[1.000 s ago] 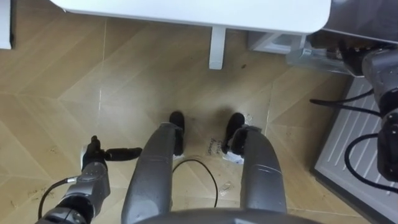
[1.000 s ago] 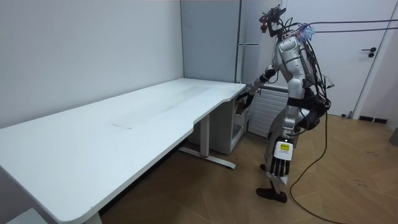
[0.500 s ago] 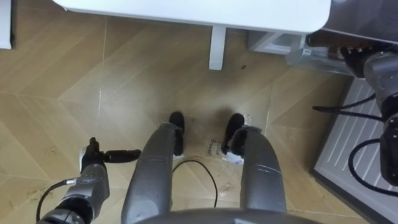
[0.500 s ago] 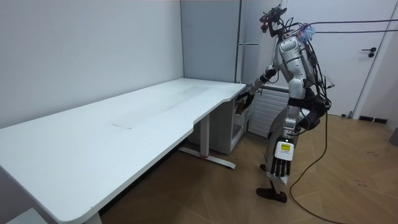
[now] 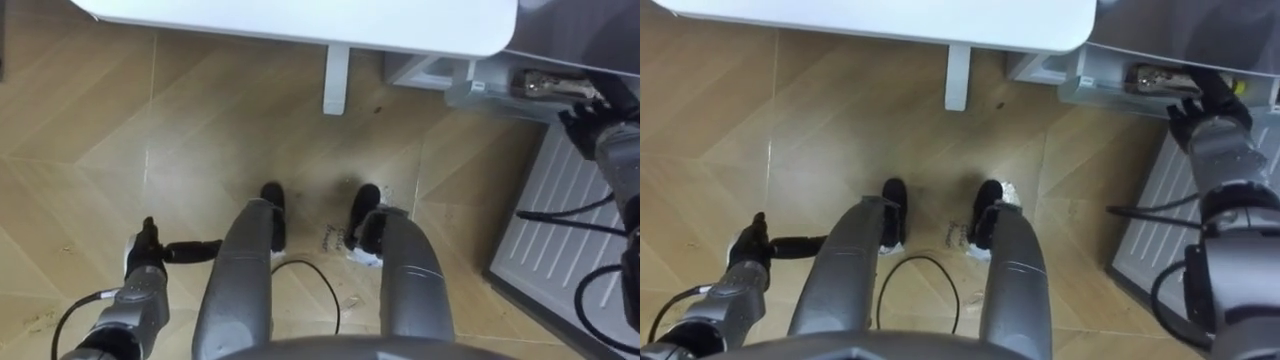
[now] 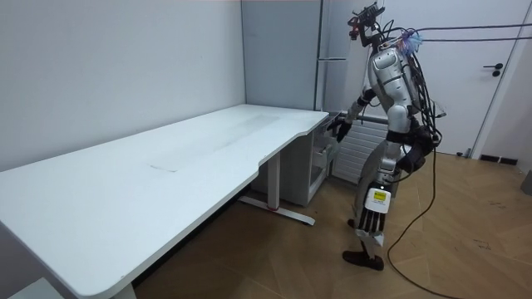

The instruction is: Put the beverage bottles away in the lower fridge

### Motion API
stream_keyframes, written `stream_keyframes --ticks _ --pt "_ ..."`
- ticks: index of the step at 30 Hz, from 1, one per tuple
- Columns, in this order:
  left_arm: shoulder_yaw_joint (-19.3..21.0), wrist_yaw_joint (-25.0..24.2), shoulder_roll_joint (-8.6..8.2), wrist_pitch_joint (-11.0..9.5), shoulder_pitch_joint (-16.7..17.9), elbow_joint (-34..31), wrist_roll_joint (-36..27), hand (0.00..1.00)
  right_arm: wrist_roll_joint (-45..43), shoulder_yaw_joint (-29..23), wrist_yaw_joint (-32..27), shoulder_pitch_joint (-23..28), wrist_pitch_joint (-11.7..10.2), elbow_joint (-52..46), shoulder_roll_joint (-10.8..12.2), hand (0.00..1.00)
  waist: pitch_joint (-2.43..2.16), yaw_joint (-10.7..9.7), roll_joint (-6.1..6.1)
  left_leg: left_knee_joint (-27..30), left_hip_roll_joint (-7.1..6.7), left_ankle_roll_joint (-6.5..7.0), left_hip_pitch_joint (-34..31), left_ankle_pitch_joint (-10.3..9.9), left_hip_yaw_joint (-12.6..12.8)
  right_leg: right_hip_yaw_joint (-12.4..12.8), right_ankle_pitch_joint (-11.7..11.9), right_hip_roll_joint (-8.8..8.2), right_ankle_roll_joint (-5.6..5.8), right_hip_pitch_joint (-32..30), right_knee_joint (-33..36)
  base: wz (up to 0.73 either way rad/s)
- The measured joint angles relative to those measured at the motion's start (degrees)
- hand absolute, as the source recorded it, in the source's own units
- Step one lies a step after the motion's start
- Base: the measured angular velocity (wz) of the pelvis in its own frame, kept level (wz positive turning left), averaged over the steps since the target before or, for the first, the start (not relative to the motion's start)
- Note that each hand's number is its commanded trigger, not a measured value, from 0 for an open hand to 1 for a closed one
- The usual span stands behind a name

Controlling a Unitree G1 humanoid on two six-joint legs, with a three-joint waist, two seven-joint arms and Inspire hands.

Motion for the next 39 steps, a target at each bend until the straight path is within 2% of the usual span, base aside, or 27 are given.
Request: stream_keyframes --ticks 4,7,12,13,14,16,18,22,32,39 --pt "0.7 0.2 0.34 0.2 0.4 0.0 -1.1 0.00 -0.4 -0.6 0.0 3.0 -0.1 -0.3 0.0 0.00 -0.23 -1.3 -0.30 0.3 0.12 0.06 0.4 -0.2 -0.1 0.1 0.2 0.19 0.23 0.6 -0.5 -0.01" --pt "0.7 0.2 1.04 0.3 0.6 -0.7 -1.1 0.00 -0.2 -0.4 0.8 7.2 -0.1 -2.1 0.0 0.00 -0.42 -1.3 -0.24 2.3 1.13 0.03 0.3 -1.3 -0.1 0.1 0.3 1.11 0.13 1.1 -0.2 -0.17" --pt "0.7 0.2 1.56 0.4 1.2 -1.9 -1.1 0.00 0.5 -0.3 1.2 13.7 -0.1 -4.1 0.1 0.00 -0.74 -0.9 0.09 3.0 1.92 0.14 1.4 -1.8 0.3 0.8 0.8 2.06 0.29 2.4 -0.8 -0.13" --pt "0.7 0.2 1.56 0.4 1.8 -2.4 -1.1 0.00 0.6 -0.3 1.2 14.9 -0.1 -4.1 0.1 0.00 -1.13 -0.5 0.19 3.1 2.14 0.12 1.7 -2.0 0.6 1.2 0.9 2.32 0.34 2.6 -0.9 -0.15" --pt "0.7 0.2 1.56 0.4 2.0 -2.5 -1.1 0.00 0.6 -0.3 1.2 15.4 -0.1 -4.1 0.1 0.00 -1.23 -0.4 0.21 3.2 2.23 0.08 1.8 -2.0 0.8 1.4 1.0 2.46 0.36 2.6 -1.0 -0.19" --pt "0.8 0.4 1.56 0.7 2.9 -3.1 -1.0 0.00 0.4 -0.3 0.8 16.5 -0.1 -4.1 0.3 0.00 -1.68 -0.2 1.01 3.0 2.83 -0.03 2.2 -2.1 1.0 1.4 1.7 3.15 0.42 3.3 -2.1 -0.15" --pt "0.7 0.4 1.55 0.9 3.4 -3.1 -1.0 0.00 0.4 0.3 0.3 17.3 -0.2 -4.0 0.4 0.00 -1.79 0.0 1.40 2.7 2.85 -0.09 2.9 -2.1 1.0 1.4 1.9 3.23 0.38 4.0 -2.5 -0.03" --pt "0.7 0.4 1.51 1.0 4.7 -3.4 -1.0 0.00 0.4 1.6 0.0 17.8 -0.2 -3.0 1.3 0.00 -1.83 -0.1 1.53 2.5 2.79 -0.23 3.8 -2.1 1.2 1.5 1.8 3.10 0.69 4.8 -2.6 0.00" --pt "0.7 0.4 1.09 1.0 4.6 -3.2 -1.0 0.00 0.3 1.6 0.0 17.5 -0.2 -3.0 1.7 0.00 -1.74 -0.1 1.50 2.4 2.67 -0.03 3.7 -2.2 1.3 1.4 1.8 2.82 0.94 4.8 -2.7 0.00" --pt "0.6 -0.2 1.45 1.0 4.6 -2.2 -1.0 0.00 0.8 1.6 -0.6 14.2 -0.3 -2.0 2.4 0.00 -1.35 0.1 2.08 3.0 2.62 0.08 1.5 -2.2 1.4 1.5 1.6 2.65 0.63 2.4 -1.8 0.01"
